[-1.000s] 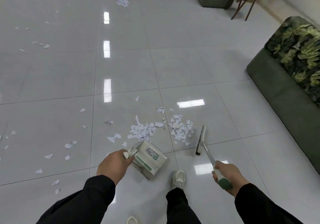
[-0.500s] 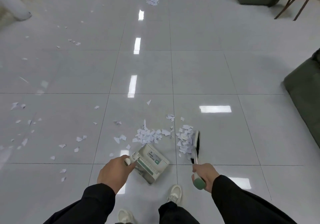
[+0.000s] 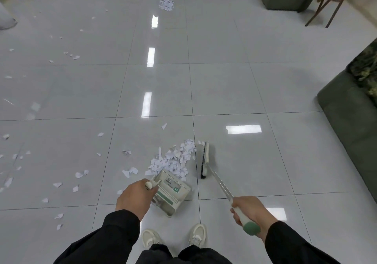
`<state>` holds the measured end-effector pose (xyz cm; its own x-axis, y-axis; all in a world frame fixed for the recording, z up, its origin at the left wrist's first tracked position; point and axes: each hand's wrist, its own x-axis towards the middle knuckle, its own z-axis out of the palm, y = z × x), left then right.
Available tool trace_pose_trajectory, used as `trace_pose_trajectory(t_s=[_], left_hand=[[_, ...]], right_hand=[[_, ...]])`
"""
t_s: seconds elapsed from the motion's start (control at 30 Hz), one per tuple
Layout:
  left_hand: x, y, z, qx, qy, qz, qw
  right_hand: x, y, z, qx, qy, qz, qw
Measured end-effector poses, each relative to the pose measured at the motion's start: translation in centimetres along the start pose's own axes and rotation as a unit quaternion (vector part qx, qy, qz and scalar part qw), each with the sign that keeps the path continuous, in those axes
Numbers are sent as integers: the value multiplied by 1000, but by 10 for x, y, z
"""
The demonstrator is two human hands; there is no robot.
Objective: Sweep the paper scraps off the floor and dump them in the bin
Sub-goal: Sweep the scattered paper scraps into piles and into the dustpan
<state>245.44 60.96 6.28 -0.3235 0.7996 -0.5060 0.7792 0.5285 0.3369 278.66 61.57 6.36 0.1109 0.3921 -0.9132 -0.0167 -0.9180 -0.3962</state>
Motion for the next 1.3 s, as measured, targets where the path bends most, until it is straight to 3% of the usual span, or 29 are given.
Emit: trace_pose_trajectory(t_s=[0.33,0.53,0.73,0.87,1.07,1.3], left_hand=[[24,-15,-30,-2,10,15,1000],[42,-57,-67,8,-2,30,1000],[67,-112,-104,30,2,28,999],[81,-123,-118,58,-5,44,997],[100,-117,-132,15,-1,36,999],[113,-112,-135,-34,36,14,999]], right_hand=[[15,-16,53,-105,35,-14,994],[4,-8,146,-36,-34,22,999],[3,-10,224,59,-40,43,997],[-9,-25,226,102,-32,43,993],[-26,-53,210,88,4,11,996],[6,-112,166,-44,60,-35,997]])
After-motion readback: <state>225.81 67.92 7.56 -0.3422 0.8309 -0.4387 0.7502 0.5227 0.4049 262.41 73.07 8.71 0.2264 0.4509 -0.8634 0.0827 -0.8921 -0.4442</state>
